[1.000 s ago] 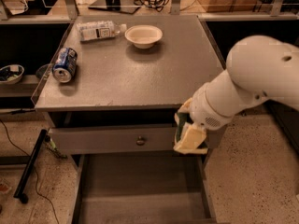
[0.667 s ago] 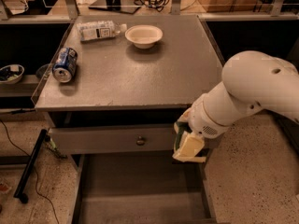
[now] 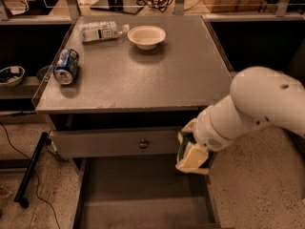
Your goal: Place sponge into middle drawer
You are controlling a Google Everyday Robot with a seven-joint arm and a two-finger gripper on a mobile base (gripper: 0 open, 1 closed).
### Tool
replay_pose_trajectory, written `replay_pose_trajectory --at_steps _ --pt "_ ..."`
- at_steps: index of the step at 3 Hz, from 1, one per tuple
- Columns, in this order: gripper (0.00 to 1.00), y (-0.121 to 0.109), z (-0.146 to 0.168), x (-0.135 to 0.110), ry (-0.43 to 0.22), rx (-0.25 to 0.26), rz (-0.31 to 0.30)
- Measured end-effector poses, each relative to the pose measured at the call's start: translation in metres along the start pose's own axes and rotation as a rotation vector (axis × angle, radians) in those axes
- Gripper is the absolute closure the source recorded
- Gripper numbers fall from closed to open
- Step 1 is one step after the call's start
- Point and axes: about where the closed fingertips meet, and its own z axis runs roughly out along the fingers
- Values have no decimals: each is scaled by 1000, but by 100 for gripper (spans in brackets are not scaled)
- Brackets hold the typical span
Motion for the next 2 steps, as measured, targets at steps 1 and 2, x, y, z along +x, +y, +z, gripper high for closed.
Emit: replay_pose_trajectory --at_steps 1,2 --pt "100 11 30 18 -26 -23 49" --pt "100 15 46 26 -33 -36 75"
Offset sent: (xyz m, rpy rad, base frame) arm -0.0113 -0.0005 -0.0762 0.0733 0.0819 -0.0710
